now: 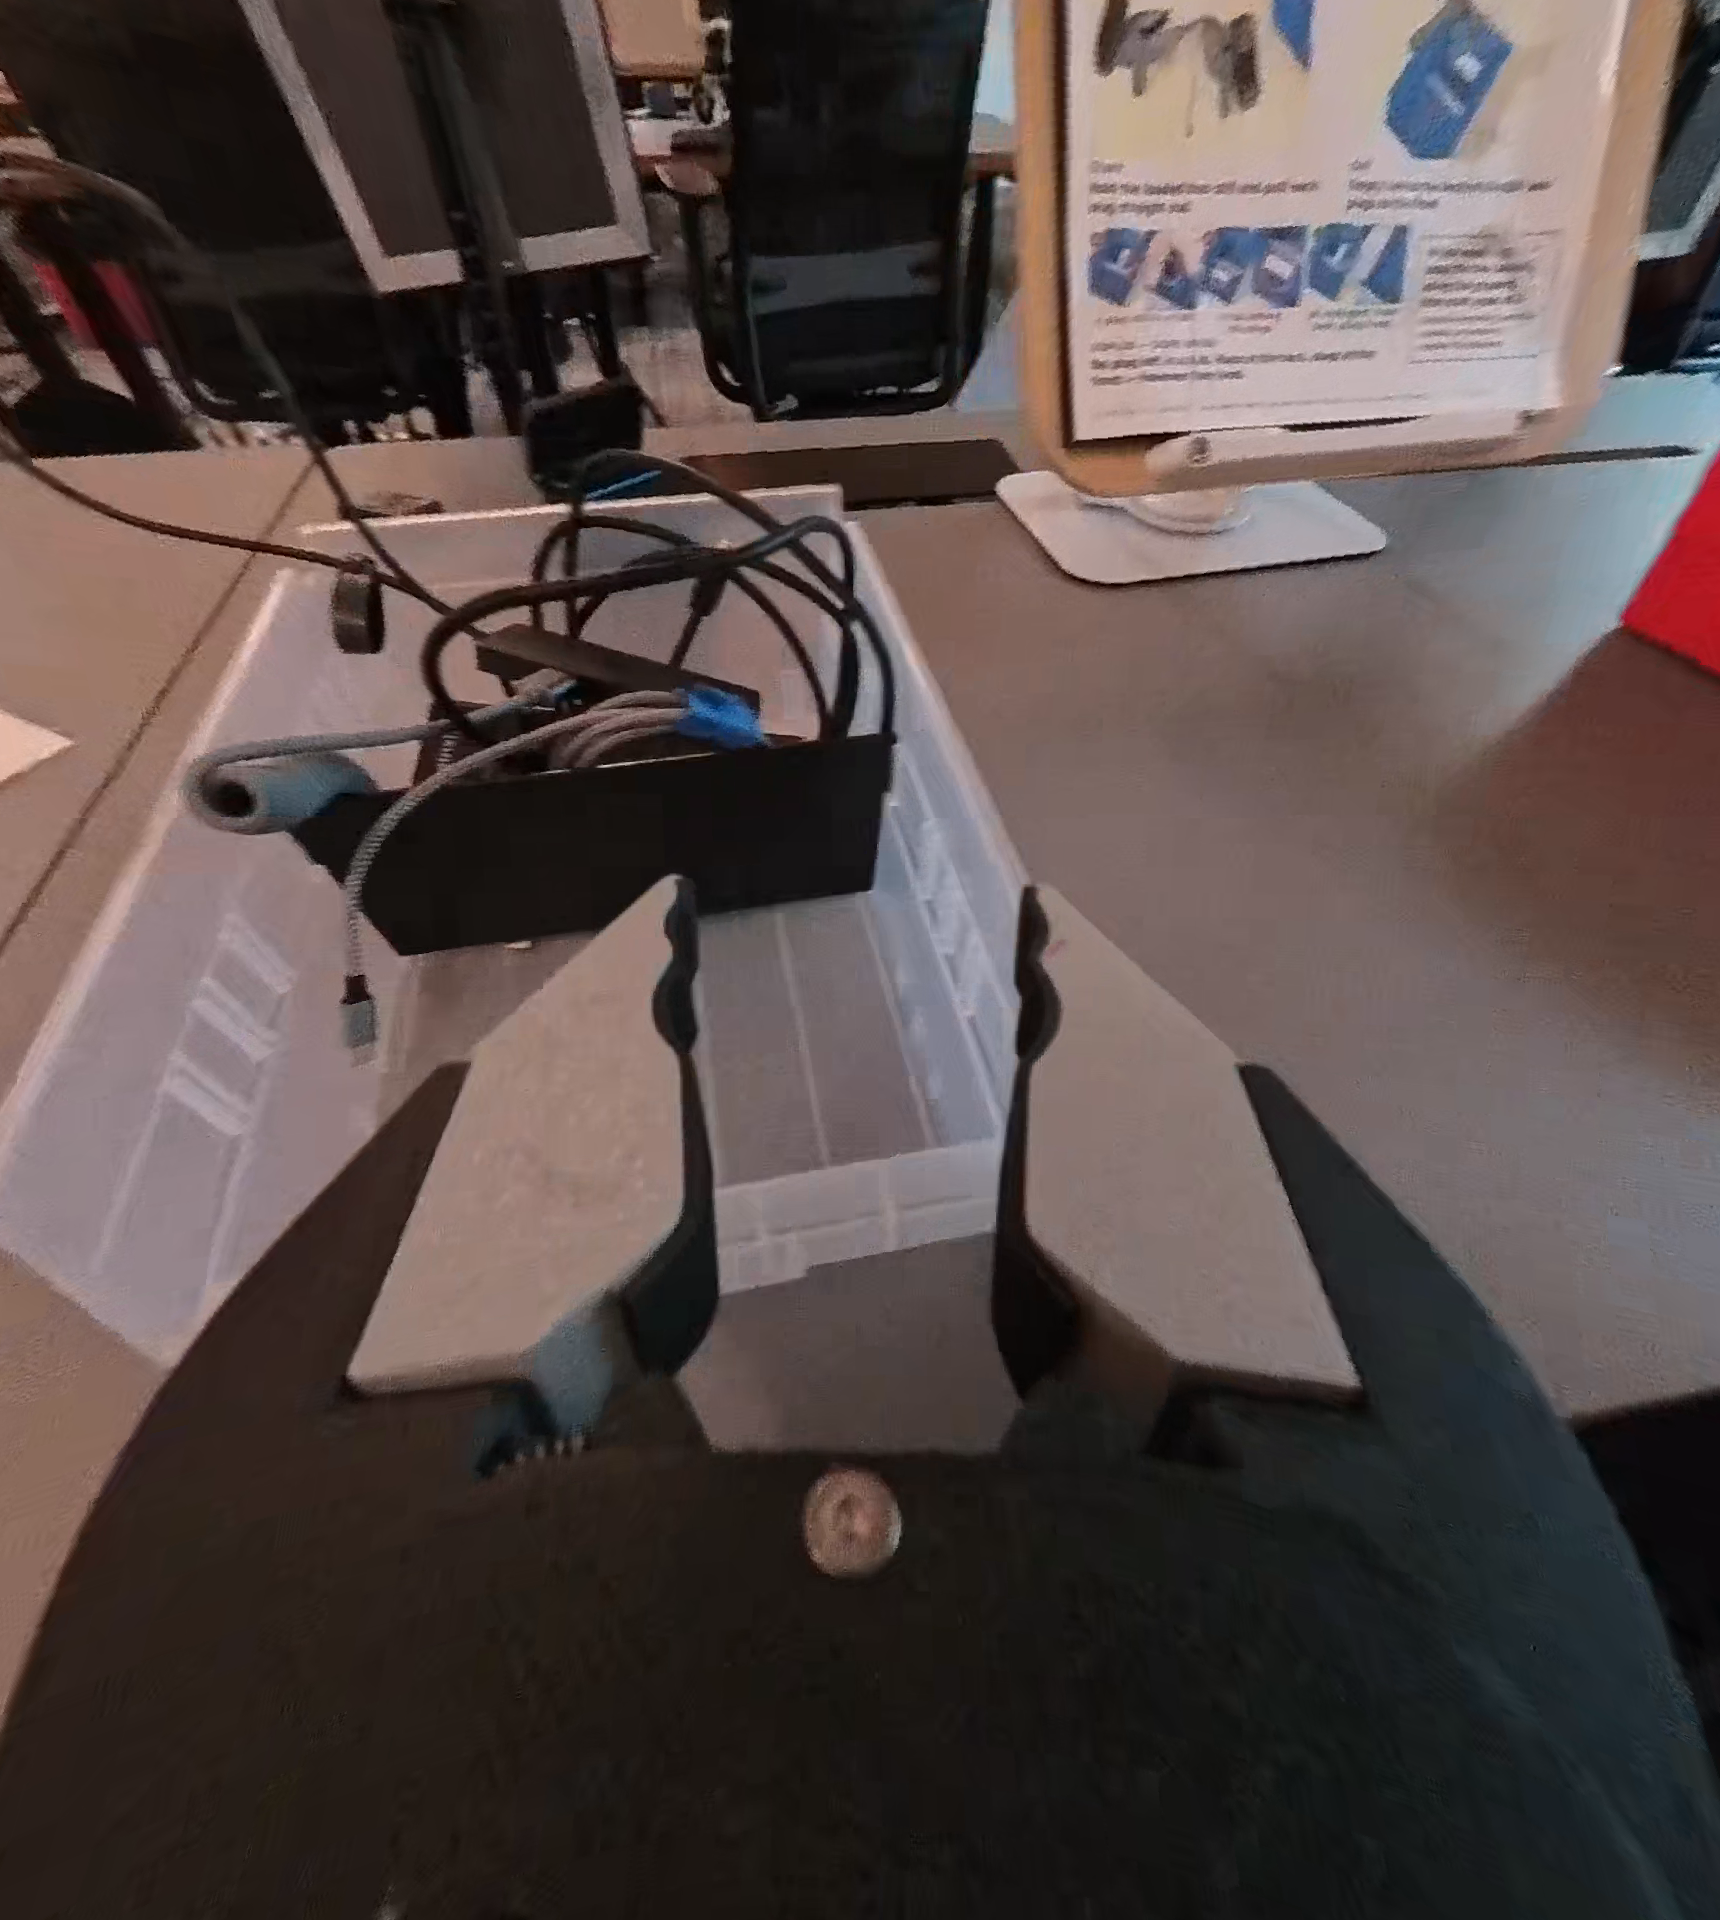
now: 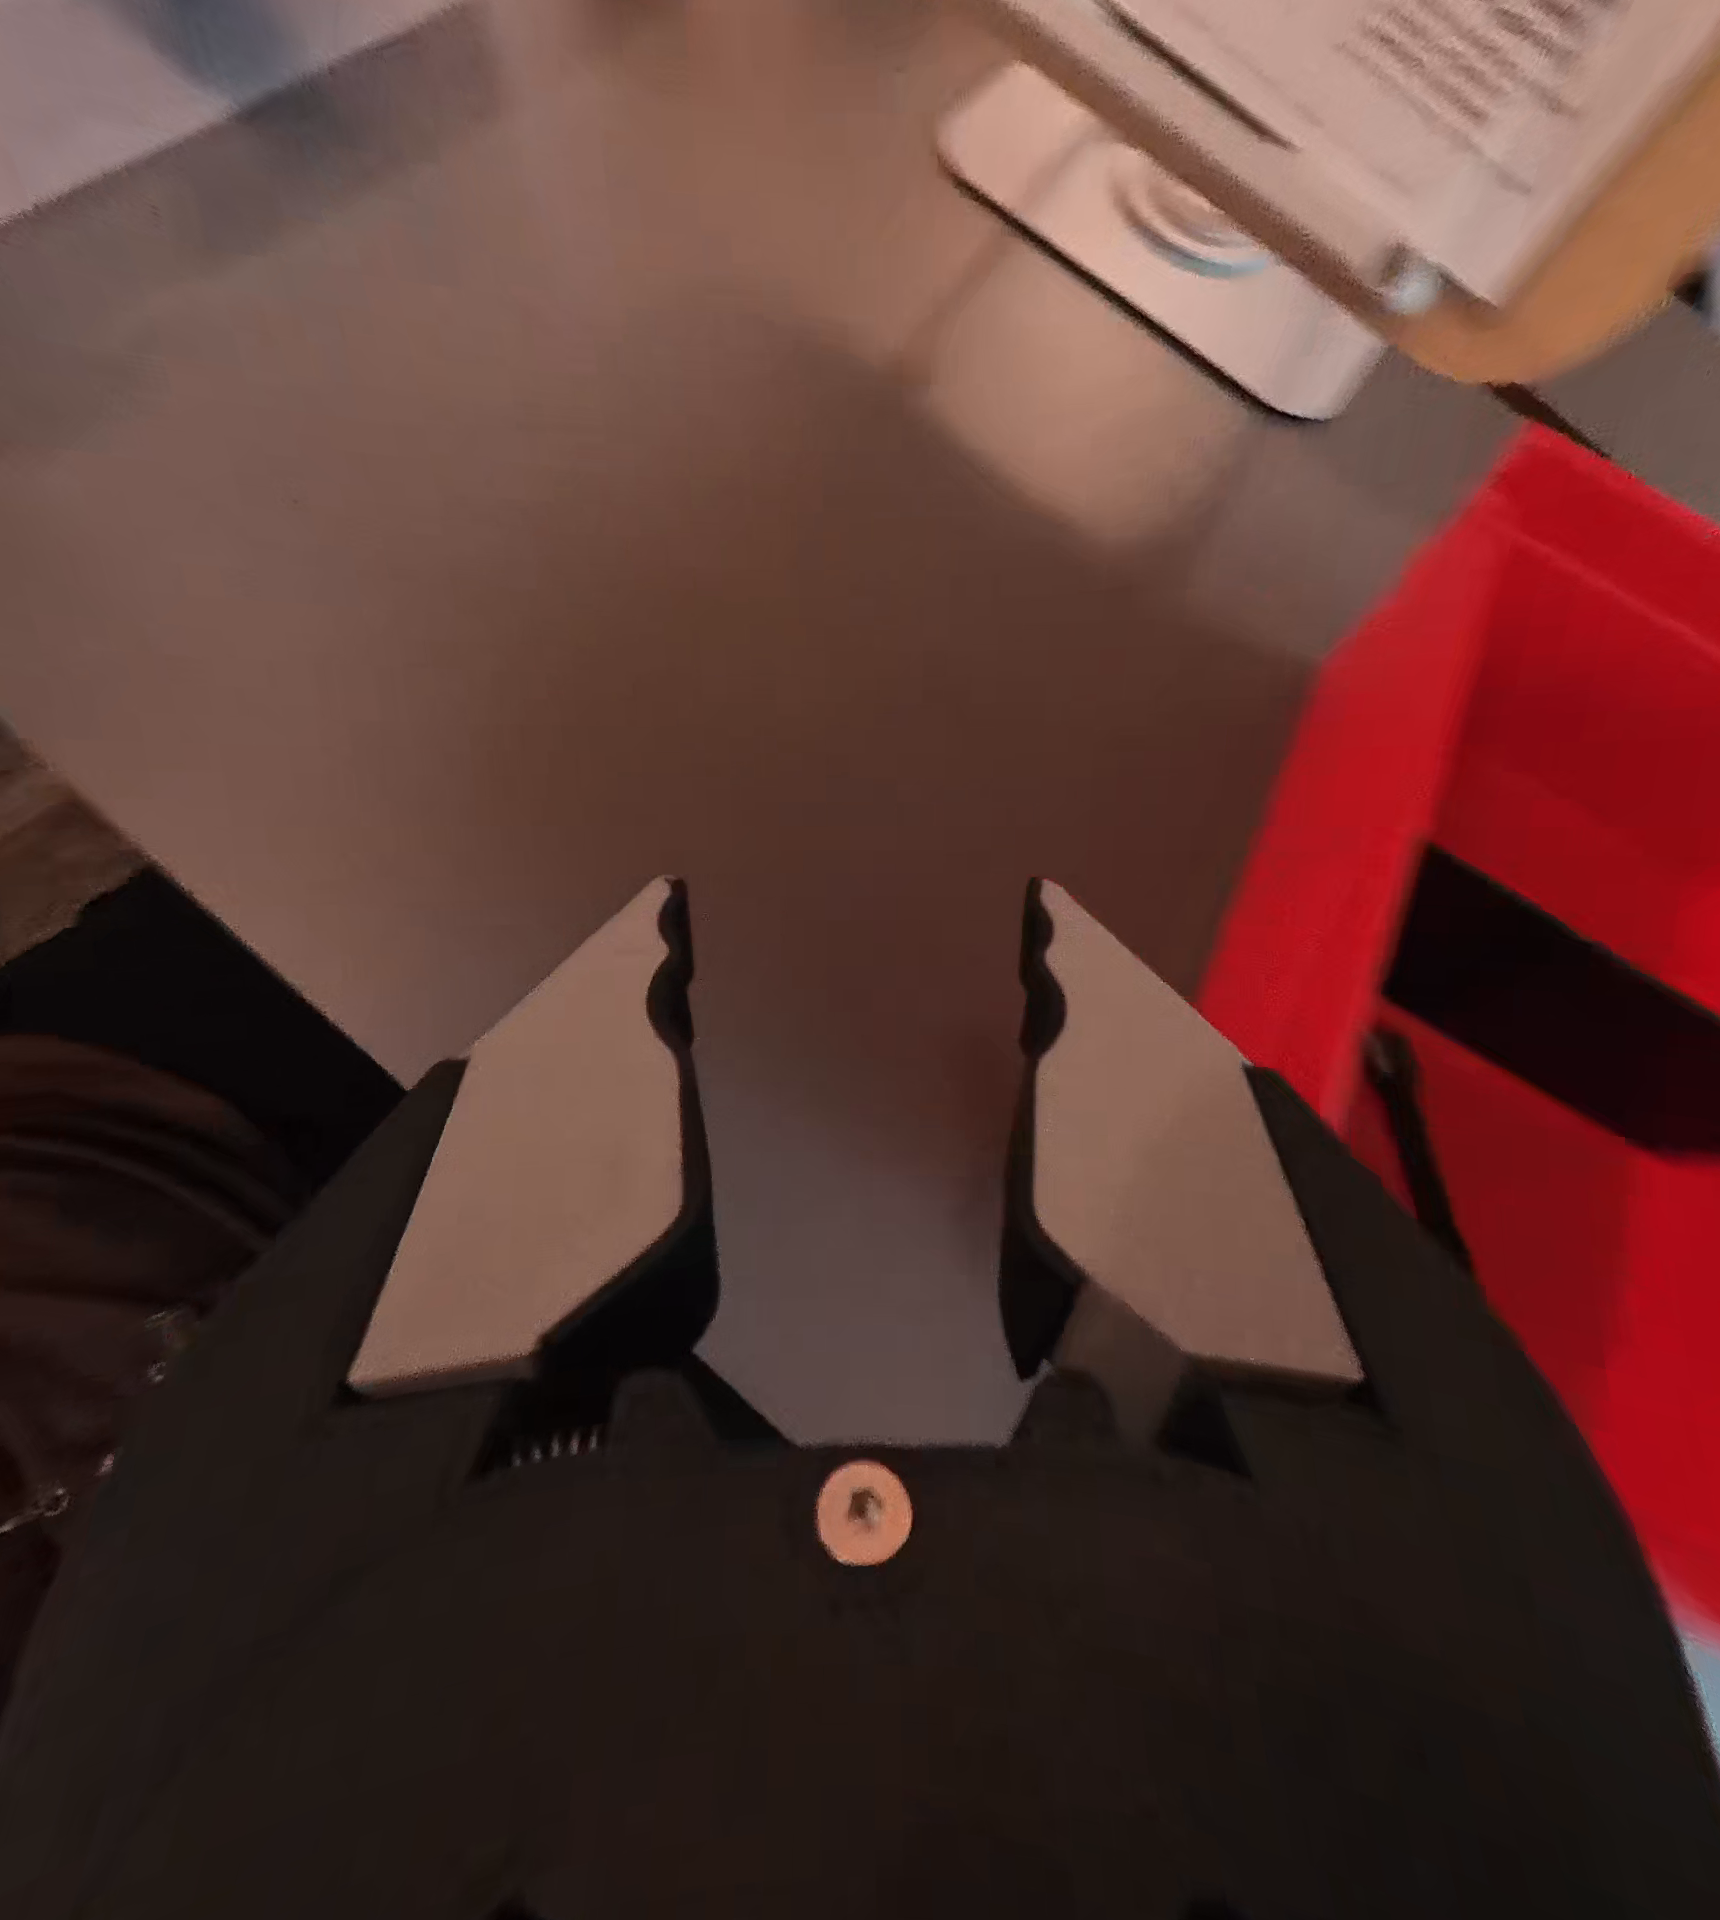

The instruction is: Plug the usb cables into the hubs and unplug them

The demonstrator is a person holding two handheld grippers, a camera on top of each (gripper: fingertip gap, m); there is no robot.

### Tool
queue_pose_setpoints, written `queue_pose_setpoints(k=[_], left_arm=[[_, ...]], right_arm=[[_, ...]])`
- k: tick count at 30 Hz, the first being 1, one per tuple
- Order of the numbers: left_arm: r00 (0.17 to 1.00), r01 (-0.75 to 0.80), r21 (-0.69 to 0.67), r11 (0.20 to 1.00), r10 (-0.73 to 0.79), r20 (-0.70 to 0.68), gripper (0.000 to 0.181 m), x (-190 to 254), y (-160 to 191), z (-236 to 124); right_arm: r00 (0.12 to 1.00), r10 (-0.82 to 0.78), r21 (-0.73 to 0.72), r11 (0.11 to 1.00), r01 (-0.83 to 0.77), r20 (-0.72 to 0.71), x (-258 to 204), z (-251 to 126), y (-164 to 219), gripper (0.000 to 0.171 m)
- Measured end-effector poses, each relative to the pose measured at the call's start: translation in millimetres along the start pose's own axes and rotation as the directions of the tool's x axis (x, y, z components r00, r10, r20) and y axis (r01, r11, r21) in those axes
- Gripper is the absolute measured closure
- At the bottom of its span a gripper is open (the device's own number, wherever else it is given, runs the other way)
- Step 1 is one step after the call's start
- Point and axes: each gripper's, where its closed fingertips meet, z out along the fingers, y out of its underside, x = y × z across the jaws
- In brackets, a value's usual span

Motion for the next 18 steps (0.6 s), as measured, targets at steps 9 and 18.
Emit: queue_pose_setpoints(k=[9,18], left_arm=[[0.958,-0.209,-0.013,0.978,0.207,0.199,0.134,-75,-47,26],[0.852,-0.469,-0.231,0.852,0.506,0.133,0.174,-85,-49,110]], right_arm=[[0.989,-0.113,0.142,0.985,0.099,0.092,-26,95,-27,0.118],[0.993,-0.119,0.138,0.984,0.115,0.020,2,139,-2,0.130]])
